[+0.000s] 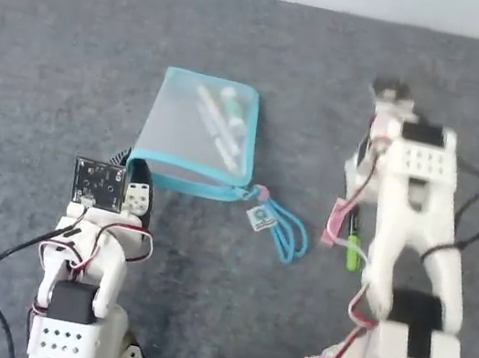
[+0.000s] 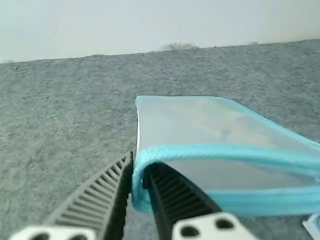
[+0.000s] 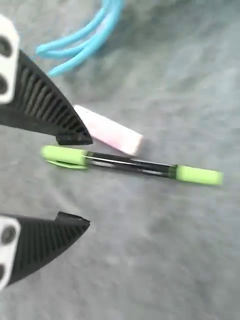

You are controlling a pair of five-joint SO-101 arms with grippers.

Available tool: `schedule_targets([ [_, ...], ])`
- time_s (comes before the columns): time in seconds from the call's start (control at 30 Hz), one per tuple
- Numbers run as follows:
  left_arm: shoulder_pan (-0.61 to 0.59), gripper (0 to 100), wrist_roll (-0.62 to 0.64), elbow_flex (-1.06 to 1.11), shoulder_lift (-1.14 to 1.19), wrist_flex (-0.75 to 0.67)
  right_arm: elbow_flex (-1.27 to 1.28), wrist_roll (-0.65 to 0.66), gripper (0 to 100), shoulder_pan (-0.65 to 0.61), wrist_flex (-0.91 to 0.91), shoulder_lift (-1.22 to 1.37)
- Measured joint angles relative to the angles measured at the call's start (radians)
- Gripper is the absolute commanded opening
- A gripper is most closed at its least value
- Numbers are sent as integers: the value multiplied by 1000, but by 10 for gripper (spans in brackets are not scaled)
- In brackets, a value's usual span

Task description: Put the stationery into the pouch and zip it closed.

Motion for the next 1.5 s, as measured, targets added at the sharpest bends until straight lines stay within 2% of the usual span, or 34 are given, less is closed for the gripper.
schedule_targets([
  [0.17,0,12,0,0,0,0,333,9,210,2,-155,-126],
  [0.33,0,12,0,0,0,0,453,12,209,-2,-210,-147],
  [0.53,0,12,0,0,0,0,462,12,203,-8,-298,-103],
  [0.77,0,12,0,0,0,0,459,12,26,2,-368,-38],
  [1.2,0,12,0,0,0,0,459,15,7,46,-374,-35],
  [1.5,0,12,0,0,0,0,554,15,7,58,-322,-253],
])
